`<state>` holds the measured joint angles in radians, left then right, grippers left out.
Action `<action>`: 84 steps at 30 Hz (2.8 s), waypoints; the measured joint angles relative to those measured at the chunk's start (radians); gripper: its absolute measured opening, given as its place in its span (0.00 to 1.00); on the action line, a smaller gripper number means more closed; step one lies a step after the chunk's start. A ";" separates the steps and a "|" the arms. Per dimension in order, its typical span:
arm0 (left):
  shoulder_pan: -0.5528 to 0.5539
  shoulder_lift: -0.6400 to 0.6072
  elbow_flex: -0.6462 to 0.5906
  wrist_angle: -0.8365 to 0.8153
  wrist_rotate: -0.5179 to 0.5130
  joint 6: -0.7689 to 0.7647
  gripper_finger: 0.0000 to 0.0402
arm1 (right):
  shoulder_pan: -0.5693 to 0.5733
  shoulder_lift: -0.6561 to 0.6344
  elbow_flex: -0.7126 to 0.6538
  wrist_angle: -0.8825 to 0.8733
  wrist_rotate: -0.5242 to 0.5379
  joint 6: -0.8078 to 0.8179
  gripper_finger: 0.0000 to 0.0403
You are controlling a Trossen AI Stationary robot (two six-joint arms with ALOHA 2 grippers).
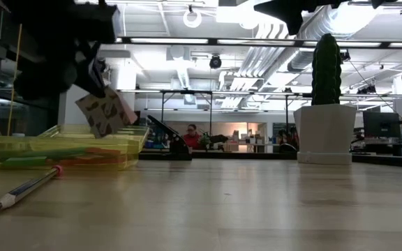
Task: Pack school essentials
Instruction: Put the pink sticky notes into the yellow supply box
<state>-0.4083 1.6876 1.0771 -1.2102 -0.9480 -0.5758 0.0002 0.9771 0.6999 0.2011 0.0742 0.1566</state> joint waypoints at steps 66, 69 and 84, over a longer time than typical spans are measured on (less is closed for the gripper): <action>0.061 -0.272 -0.001 0.064 0.420 -0.033 0.35 | 0.000 0.000 0.000 -0.057 -0.002 -0.001 0.51; 0.061 -0.380 -0.001 0.137 0.425 -0.025 0.35 | 0.000 0.000 0.000 -0.062 -0.002 -0.001 0.51; 0.151 -0.866 -0.368 1.221 0.691 0.252 0.35 | 0.000 0.000 0.000 -0.044 -0.003 0.071 0.51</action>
<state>-0.2568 0.8216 0.7093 0.0111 -0.2572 -0.3238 0.0006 0.9768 0.7001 0.1570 0.0711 0.2279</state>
